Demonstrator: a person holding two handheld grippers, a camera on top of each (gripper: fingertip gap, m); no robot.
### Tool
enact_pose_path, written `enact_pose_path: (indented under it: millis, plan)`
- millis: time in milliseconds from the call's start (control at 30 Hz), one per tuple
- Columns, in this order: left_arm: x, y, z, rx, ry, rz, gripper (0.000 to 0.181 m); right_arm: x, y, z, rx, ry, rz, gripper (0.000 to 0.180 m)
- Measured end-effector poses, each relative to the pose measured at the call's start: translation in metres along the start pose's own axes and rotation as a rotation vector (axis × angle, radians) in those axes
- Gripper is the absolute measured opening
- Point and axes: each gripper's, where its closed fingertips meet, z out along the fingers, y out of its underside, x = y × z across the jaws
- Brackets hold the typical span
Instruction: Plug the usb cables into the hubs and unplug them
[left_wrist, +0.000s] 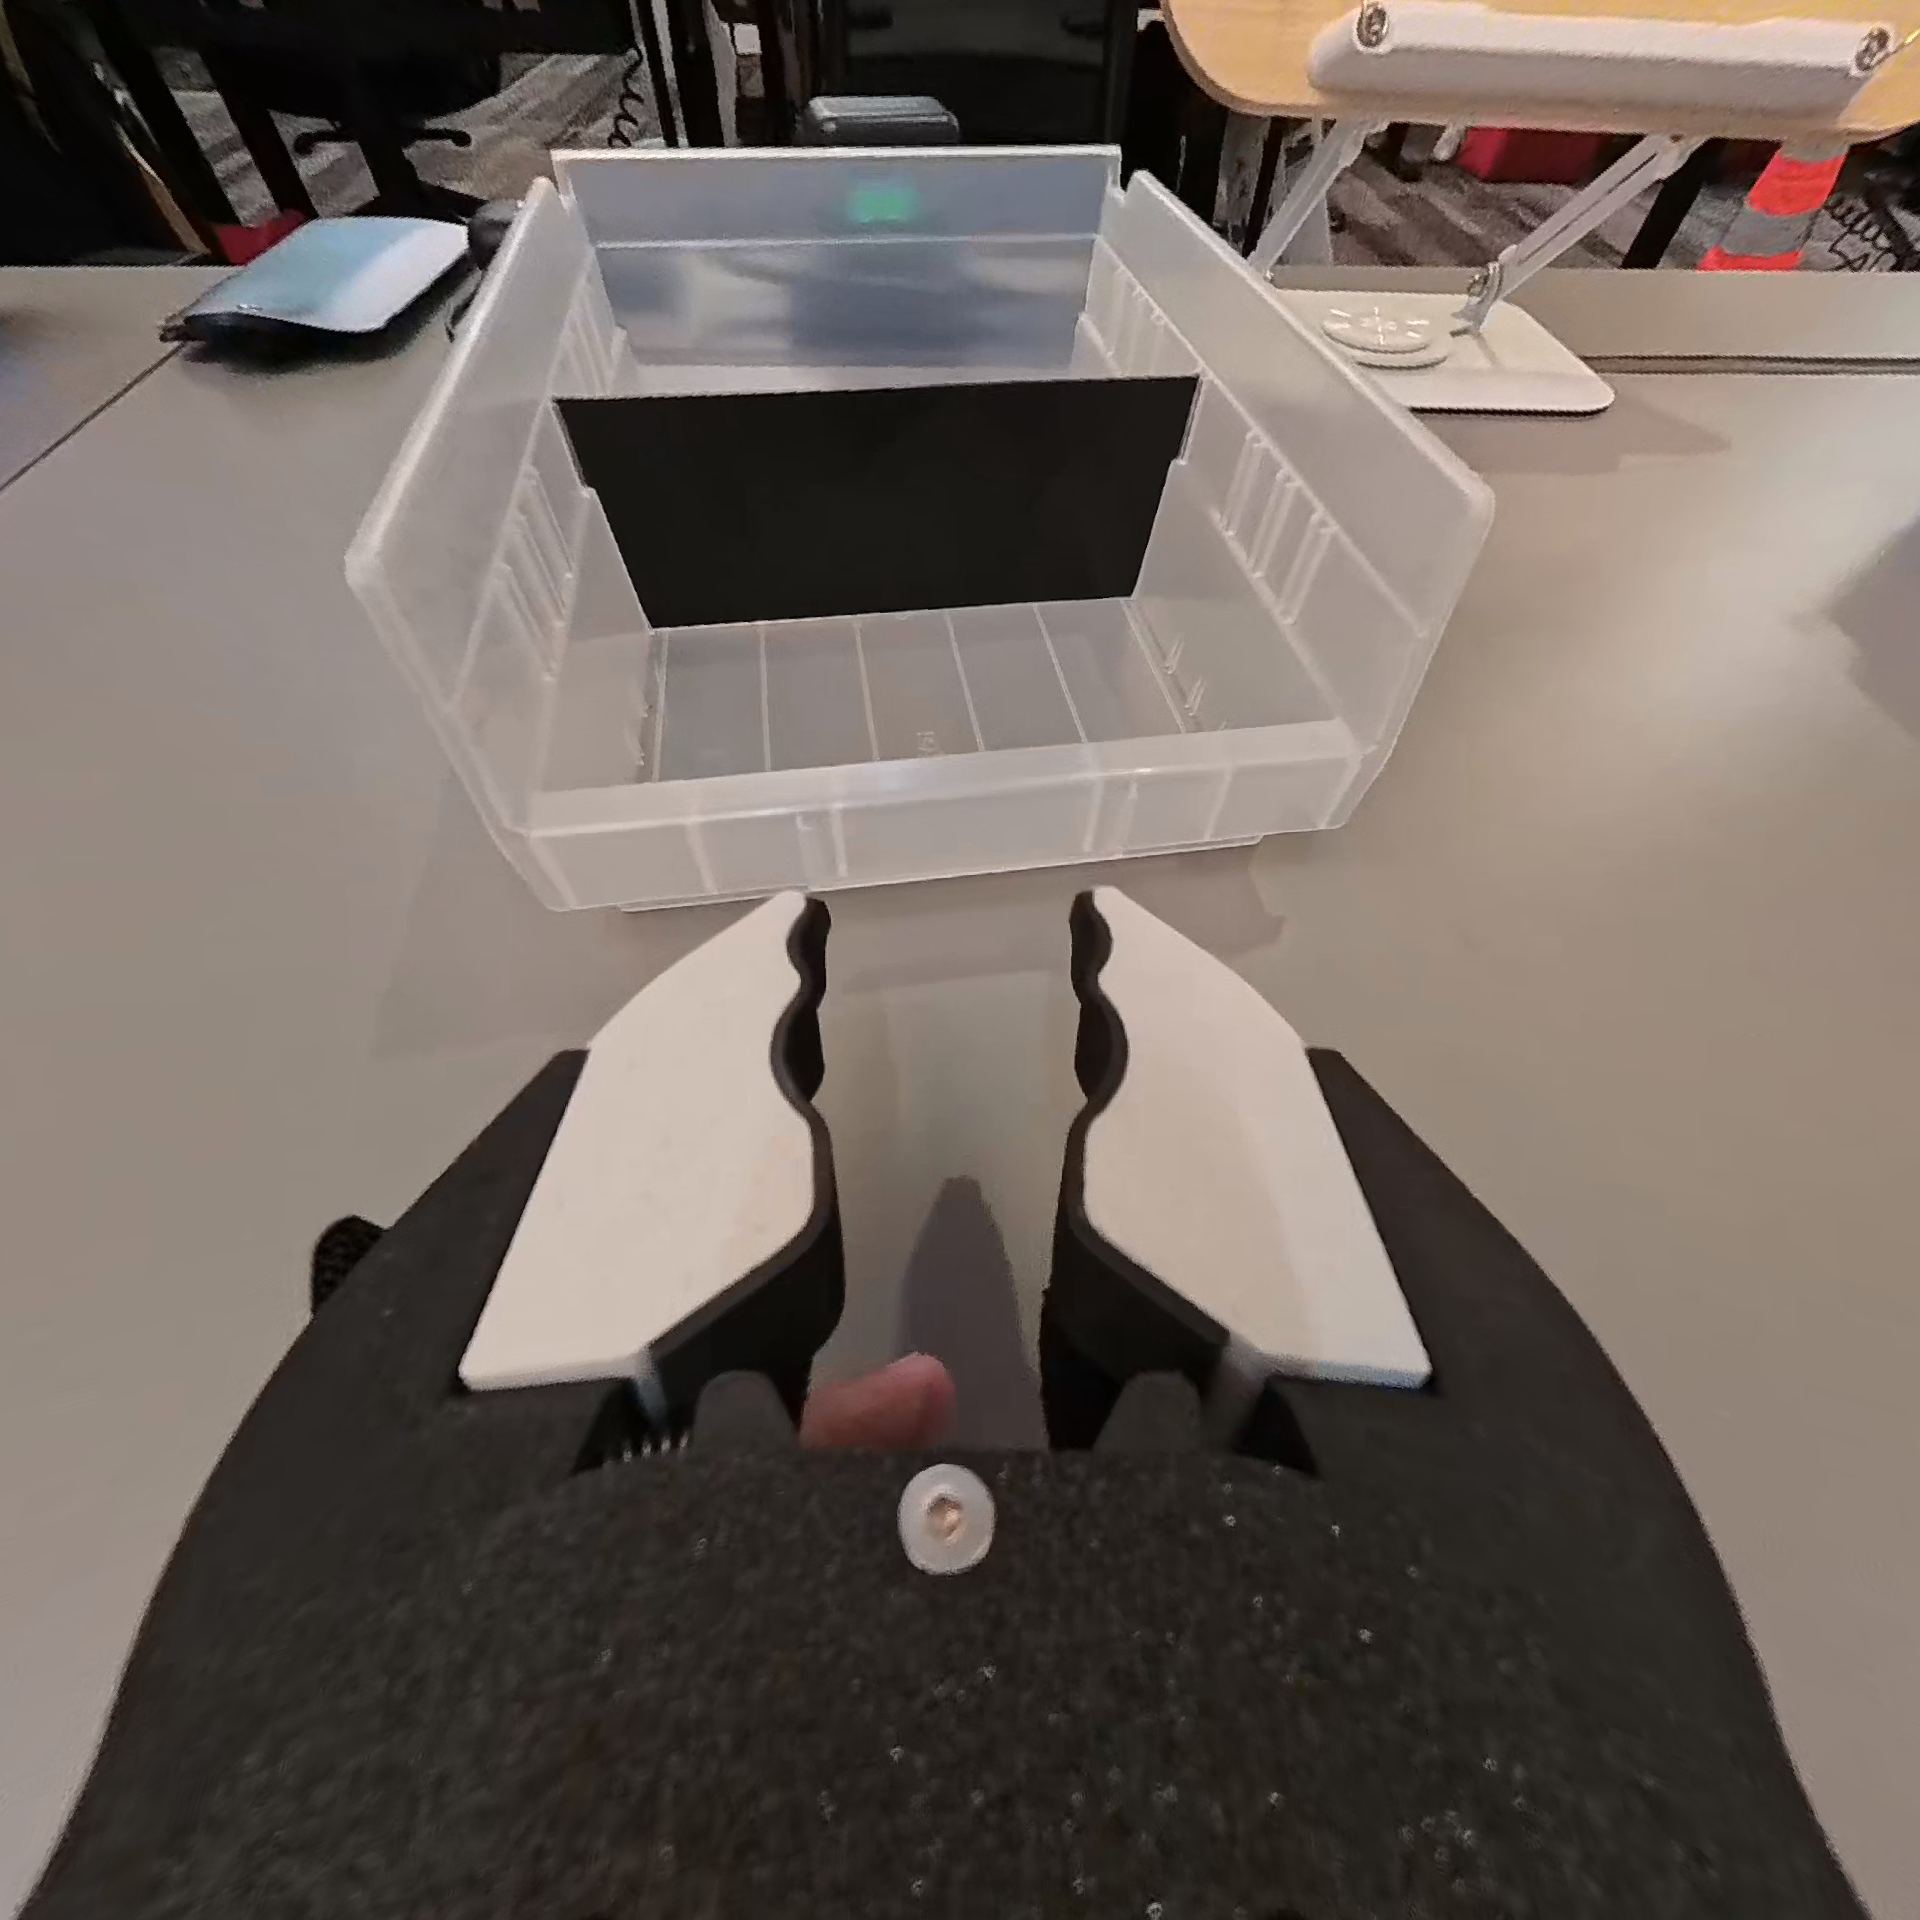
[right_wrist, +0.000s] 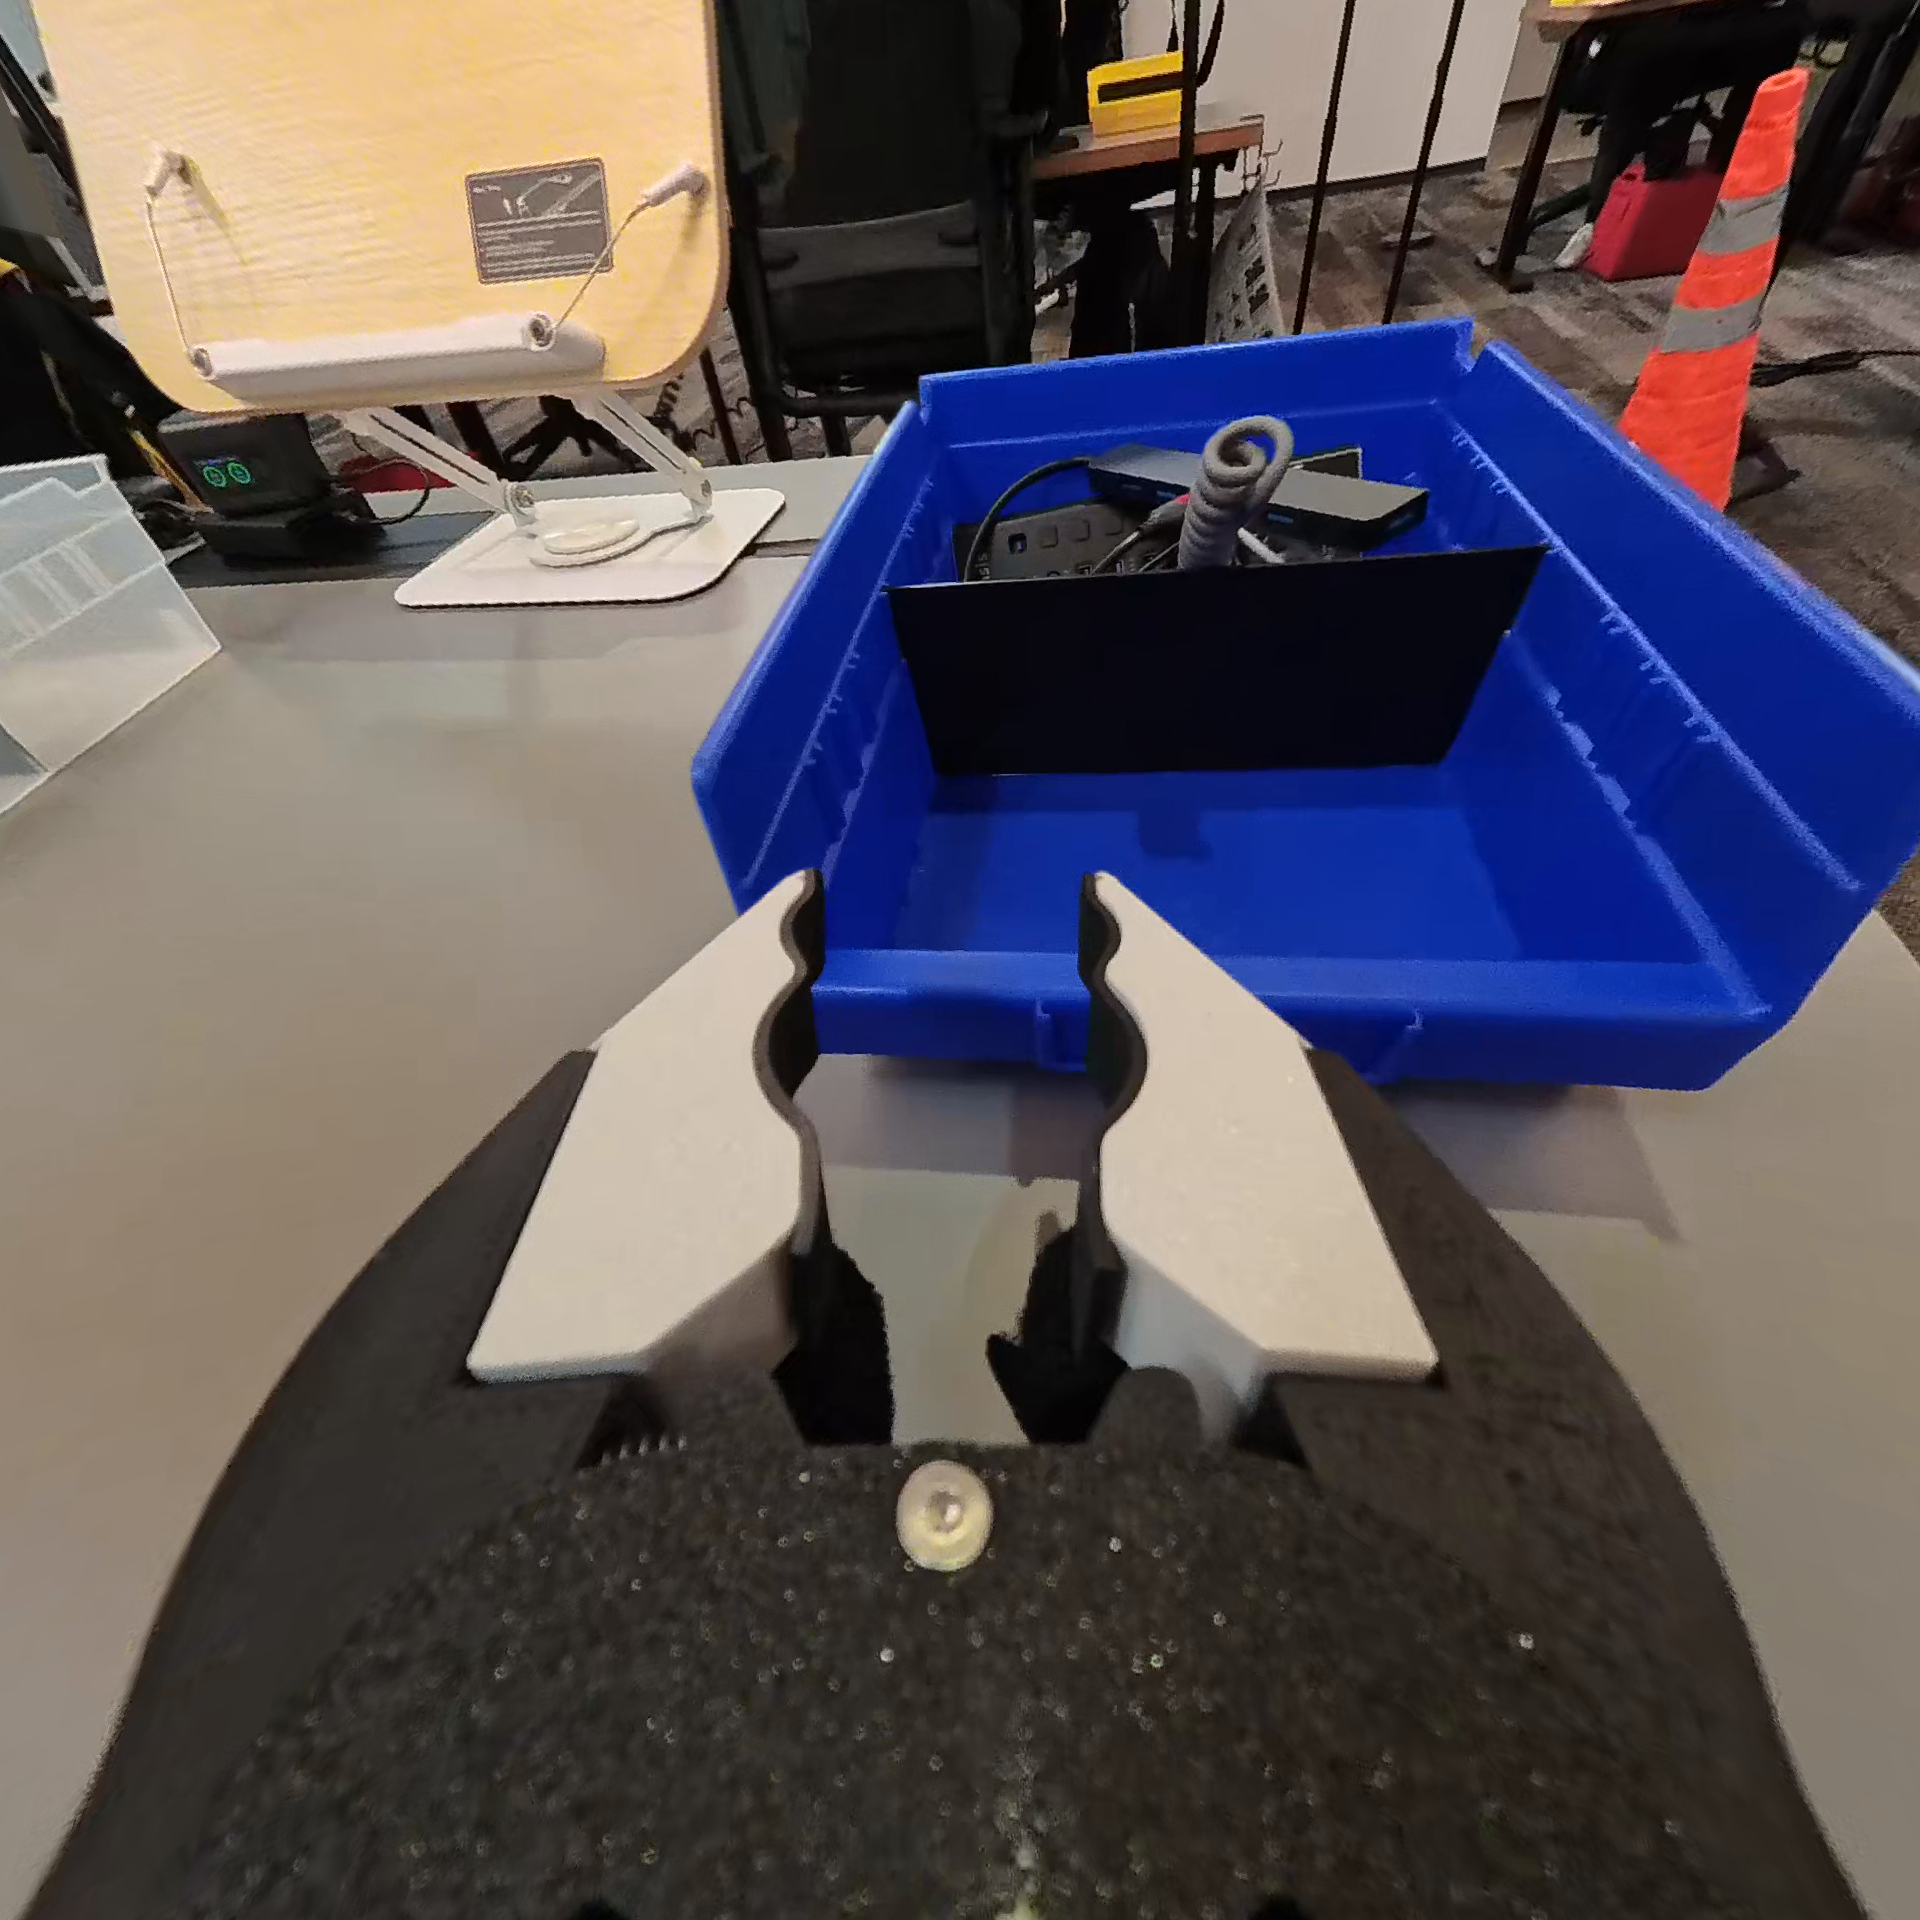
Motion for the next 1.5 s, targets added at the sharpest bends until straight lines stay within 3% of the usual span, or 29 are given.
enact_pose_path:
  millis: [433,667,933,1033,1200,1367,1500]
  plan:
    - [0.013,-0.005,-0.004,0.034,0.019,0.090,0.048,-0.004,-0.007,-0.001,0.041,0.001,-0.054,0.051]
    - [0.042,-0.014,-0.001,0.077,0.132,0.110,0.047,-0.050,0.003,0.014,0.012,-0.086,-0.084,0.054]
    - [0.069,-0.007,0.012,0.029,0.208,0.125,0.044,-0.067,0.002,0.045,-0.016,0.014,-0.123,0.048]
    - [0.090,-0.009,0.016,0.029,0.245,0.163,0.044,-0.102,0.003,0.049,-0.043,-0.117,-0.123,0.044]
    - [0.180,-0.017,0.029,0.018,0.413,0.261,0.041,-0.107,-0.025,0.026,0.059,-0.083,-0.174,0.046]
    - [0.326,-0.041,0.044,-0.003,0.778,0.204,0.051,-0.020,-0.055,-0.029,0.196,0.234,-0.109,0.046]
    - [0.415,-0.059,0.074,-0.003,0.869,0.108,0.052,0.046,-0.023,-0.029,0.085,0.394,-0.011,0.046]
